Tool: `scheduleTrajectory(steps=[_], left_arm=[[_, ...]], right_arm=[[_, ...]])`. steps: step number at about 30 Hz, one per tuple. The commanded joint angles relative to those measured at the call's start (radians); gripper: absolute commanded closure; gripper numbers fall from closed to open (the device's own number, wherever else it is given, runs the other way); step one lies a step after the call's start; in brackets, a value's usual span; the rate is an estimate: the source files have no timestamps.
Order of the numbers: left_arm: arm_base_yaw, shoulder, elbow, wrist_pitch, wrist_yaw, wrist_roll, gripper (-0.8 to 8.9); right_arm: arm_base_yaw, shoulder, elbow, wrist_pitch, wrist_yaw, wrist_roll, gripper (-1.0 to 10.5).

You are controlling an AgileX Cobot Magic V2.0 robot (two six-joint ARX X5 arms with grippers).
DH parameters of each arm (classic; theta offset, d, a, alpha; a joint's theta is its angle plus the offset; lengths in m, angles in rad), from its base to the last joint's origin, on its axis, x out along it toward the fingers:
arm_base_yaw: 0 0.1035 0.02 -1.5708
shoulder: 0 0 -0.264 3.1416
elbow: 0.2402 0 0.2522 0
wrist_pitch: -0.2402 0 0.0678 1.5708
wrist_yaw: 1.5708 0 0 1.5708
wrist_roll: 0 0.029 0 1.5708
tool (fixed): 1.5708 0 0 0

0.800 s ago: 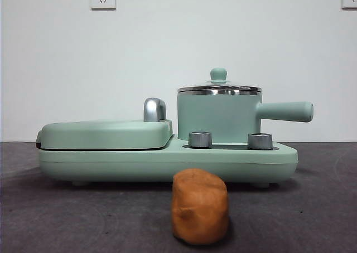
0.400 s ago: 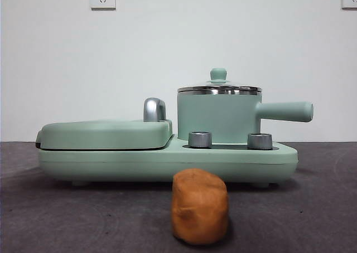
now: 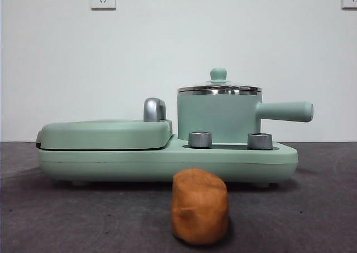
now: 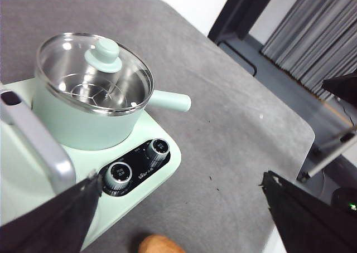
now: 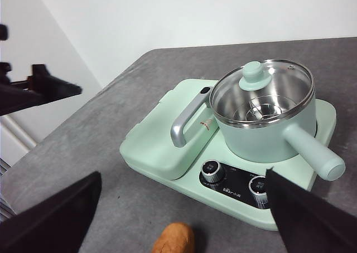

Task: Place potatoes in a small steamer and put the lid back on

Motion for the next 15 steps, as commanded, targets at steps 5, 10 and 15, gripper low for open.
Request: scheduleTrajectory(steps=[5,10,15], left_arm=[[-0.043,0.233,0.255,-0.126,-0.036,0.079,3.44],[-0.082,0.427,0.478,-0.272,-0.128,0.153,3.45],[-0.122,0.618,0.669,-0.312,-0.222,0.172,3.45]], right_arm=[[0.003,0.004,0.016,0.005,0.000,0.014,4.8],[0.003,0.004,0.016,0.000,0.000,0.014,4.8],[0.003,0.004,0.016,-0.002,0.000,0.013,4.8]])
